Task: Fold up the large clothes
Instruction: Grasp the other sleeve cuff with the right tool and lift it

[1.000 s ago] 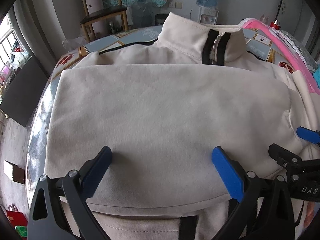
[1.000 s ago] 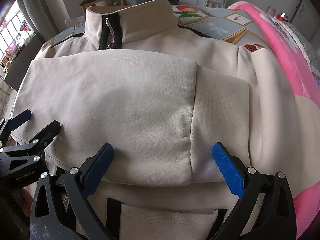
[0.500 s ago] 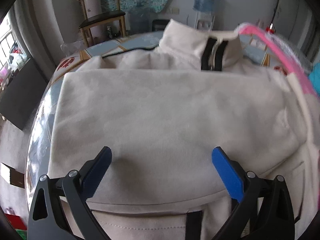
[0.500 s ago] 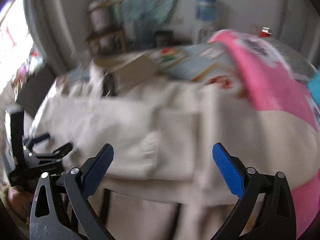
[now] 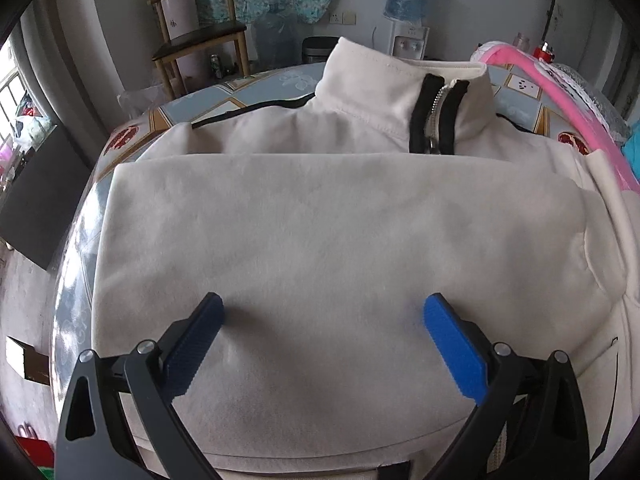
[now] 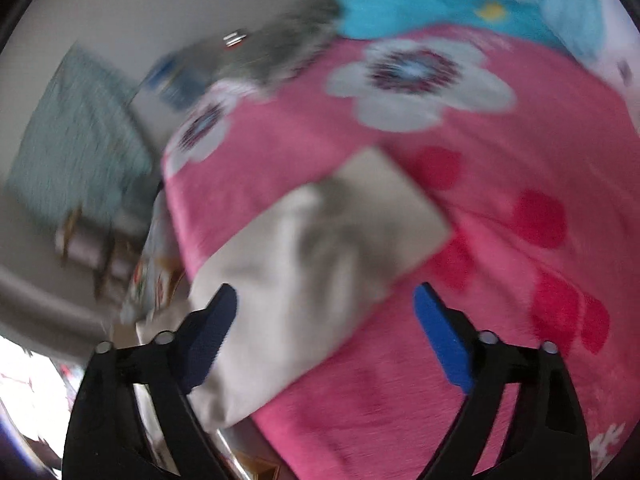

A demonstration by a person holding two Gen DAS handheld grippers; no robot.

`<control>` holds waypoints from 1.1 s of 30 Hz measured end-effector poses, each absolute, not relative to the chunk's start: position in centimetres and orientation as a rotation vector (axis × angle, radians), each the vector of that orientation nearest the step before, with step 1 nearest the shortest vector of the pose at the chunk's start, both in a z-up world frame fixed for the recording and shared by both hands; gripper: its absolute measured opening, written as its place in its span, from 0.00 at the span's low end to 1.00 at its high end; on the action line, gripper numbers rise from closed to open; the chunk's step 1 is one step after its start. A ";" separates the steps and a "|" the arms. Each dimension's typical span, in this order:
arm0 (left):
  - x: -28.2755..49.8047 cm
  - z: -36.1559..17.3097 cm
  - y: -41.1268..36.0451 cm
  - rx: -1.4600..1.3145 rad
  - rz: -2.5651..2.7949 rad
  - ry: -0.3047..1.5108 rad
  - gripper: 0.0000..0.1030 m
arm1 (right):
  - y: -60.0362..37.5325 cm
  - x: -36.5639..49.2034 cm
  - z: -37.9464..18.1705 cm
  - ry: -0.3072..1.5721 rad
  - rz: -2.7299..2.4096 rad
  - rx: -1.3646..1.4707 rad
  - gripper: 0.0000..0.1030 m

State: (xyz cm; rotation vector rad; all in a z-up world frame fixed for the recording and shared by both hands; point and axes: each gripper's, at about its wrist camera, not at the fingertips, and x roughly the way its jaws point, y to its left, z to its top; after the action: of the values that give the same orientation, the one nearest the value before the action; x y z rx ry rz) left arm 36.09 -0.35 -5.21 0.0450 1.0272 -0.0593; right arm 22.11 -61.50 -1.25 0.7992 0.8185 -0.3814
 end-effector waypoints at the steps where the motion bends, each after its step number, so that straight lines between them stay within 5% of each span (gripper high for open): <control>1: 36.1 -5.2 -0.3 0.046 -0.059 1.025 0.96 | -62.3 21.9 -1.7 0.819 -0.389 0.827 0.76; 11: 36.2 -5.2 -0.4 0.046 -0.058 1.025 0.96 | -64.8 22.3 -6.2 0.802 -0.433 0.998 0.49; 16: 36.2 -5.3 -0.4 0.046 -0.063 1.022 0.96 | -64.4 22.3 -5.7 0.781 -0.497 0.948 0.12; 33: 36.2 -4.9 0.7 0.003 -0.122 1.038 0.96 | -47.9 25.0 15.5 0.451 -0.177 0.464 0.06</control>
State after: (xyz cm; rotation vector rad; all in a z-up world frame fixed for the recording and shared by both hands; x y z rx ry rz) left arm 36.20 0.72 -4.89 0.0028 1.0383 -0.1220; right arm 24.99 -47.93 15.49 0.4641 0.4514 -0.1772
